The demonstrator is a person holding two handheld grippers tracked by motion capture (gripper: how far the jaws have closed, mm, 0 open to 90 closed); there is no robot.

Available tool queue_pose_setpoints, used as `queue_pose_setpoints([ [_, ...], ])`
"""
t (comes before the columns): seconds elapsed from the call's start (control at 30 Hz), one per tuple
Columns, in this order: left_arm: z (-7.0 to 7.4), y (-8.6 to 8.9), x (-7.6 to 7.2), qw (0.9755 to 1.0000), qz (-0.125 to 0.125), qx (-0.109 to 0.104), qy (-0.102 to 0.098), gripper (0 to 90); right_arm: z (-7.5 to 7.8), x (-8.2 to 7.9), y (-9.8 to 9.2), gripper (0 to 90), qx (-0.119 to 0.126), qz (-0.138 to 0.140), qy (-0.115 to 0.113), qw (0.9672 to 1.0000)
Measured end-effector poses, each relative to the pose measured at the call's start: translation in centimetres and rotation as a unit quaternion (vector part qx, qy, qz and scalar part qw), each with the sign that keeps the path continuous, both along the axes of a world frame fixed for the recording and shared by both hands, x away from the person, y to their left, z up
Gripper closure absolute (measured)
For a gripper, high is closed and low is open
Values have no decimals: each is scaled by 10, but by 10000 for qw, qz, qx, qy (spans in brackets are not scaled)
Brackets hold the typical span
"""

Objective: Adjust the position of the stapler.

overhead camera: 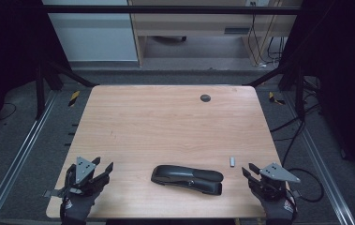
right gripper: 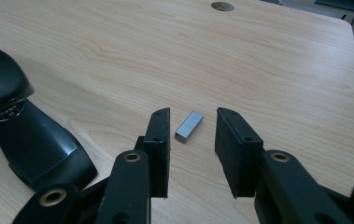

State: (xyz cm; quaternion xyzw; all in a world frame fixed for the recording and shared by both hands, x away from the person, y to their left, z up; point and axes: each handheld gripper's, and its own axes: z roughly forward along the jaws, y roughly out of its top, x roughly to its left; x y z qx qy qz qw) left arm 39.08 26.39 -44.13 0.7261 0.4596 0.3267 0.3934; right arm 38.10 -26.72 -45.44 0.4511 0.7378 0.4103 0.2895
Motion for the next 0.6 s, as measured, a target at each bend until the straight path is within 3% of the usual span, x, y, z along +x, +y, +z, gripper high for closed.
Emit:
queue_pose_setpoints([
  [0.07, 0, 0, 0, 10000, 9, -6, 3, 478, -1, 1, -2, 673, 52, 38, 68, 10000],
  [0.23, 0, 0, 0, 10000, 9, -9, -5, 477, -1, 2, -1, 671, -97, -71, 116, 9999],
  [0.33, 0, 0, 0, 10000, 7, -5, -6, 477, -4, 3, 1, 726, -145, -117, 302, 9994],
  [0.43, 0, 0, 0, 10000, 3, 9, -2, 476, -1, 3, 3, 784, -246, -111, 130, 9996],
  [0.6, 0, 0, 0, 10000, 2, -3, -1, 476, 0, 3, 6, 833, -279, -38, 154, 9995],
])
